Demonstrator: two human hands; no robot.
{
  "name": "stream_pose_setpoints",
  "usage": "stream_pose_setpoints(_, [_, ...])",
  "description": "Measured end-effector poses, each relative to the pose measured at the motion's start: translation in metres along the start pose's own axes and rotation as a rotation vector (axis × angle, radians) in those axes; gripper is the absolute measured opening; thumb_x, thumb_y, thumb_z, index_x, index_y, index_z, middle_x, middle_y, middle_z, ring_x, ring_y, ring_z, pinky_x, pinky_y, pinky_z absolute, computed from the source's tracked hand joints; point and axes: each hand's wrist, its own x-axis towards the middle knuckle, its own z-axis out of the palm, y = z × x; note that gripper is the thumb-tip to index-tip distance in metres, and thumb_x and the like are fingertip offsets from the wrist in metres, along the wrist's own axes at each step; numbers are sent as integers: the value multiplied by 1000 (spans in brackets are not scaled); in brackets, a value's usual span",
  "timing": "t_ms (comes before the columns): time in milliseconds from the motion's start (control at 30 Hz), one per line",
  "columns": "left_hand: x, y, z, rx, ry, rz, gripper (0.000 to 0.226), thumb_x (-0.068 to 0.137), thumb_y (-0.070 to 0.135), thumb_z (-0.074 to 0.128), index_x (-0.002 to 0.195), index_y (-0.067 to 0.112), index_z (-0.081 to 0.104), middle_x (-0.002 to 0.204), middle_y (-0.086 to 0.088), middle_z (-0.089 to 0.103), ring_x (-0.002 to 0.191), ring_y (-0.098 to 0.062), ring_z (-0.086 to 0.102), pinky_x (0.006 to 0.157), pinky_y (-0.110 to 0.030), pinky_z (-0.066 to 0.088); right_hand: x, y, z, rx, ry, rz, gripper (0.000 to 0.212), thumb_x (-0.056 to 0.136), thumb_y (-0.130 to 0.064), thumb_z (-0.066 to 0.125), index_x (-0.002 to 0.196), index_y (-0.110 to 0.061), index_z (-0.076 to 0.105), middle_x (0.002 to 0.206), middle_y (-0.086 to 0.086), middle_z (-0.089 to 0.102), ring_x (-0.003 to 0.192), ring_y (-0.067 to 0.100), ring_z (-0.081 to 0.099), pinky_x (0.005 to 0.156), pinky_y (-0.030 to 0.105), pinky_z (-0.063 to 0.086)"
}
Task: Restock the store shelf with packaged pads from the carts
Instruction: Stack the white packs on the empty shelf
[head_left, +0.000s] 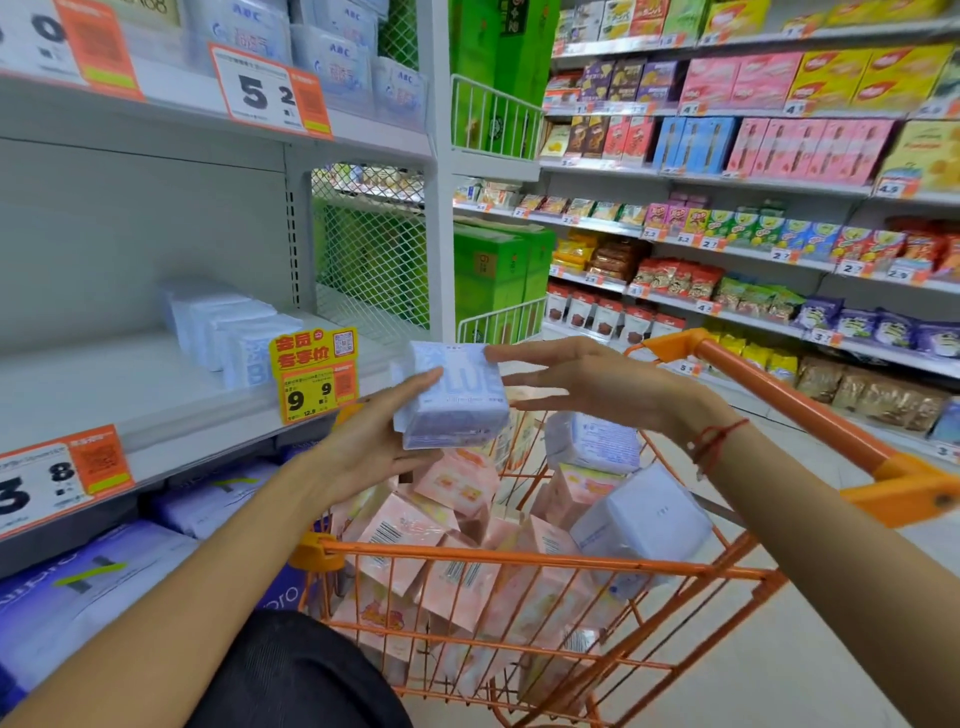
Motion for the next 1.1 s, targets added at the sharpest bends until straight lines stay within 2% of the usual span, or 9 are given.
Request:
stream_pose_setpoints(133, [-1,2,-3,-26,148,60,77,45,44,80,116,21,60,114,-8,69,103,-25,65,91,-39,52,16,15,-39,-626,313,384,32,96,-21,52,123,-4,56,131,12,56,109,29,60,72,32,60])
stream_pose_setpoints(233, [-5,7,-3,34,215,108,67,42,49,74,103,25,62,96,0,67,79,-16,62,68,-27,47,33,48,-42,-1174,239,722,74,87,-63,47,134,-5,46,138,11,49,122,34,50,99,38,45])
stream_pose_setpoints(367, [-4,8,-6,103,263,127,60,43,52,72,96,28,61,95,2,64,80,-15,57,70,-27,43,61,109,-40,-1065,448,713,99,65,-71,62,135,-6,35,136,18,43,122,40,46,92,46,44])
stream_pose_setpoints(433, [-3,8,-9,176,316,115,67,38,57,69,98,28,62,98,3,62,86,-17,57,77,-31,46,66,117,-42,-1140,487,709,93,65,-62,65,134,-7,36,129,19,48,115,39,50,89,47,50])
stream_pose_setpoints(600, [-4,12,-13,313,380,68,69,54,54,66,115,21,61,107,3,57,98,-24,57,90,-40,48,54,92,-36,-1433,268,668,77,77,-66,58,135,-16,45,142,16,38,130,35,34,109,53,26])
stream_pose_setpoints(733, [-11,13,-11,278,311,83,58,48,59,70,99,34,61,118,1,55,103,-21,58,92,-38,50,58,86,-18,-1209,-30,505,68,82,-44,67,135,-9,46,136,8,50,116,27,52,101,39,45])
stream_pose_setpoints(900, [-10,12,-12,287,344,72,66,57,55,72,113,23,59,115,0,57,101,-22,59,89,-36,51,68,69,-15,-1154,-24,446,54,89,-40,60,127,-2,57,119,16,62,99,29,62,87,37,54])
stream_pose_setpoints(1000, [-8,14,-18,273,402,81,58,74,45,71,122,17,57,102,10,53,95,-16,58,88,-37,52,63,48,-35,-757,57,438,47,93,-36,55,122,2,58,121,17,60,96,24,59,85,34,53])
stream_pose_setpoints(1100, [-6,16,-20,276,451,100,51,80,41,68,123,17,55,92,16,48,86,-7,53,70,-28,49,53,24,-50,-334,101,426,43,95,-39,48,125,-8,54,120,13,60,101,23,59,85,33,50])
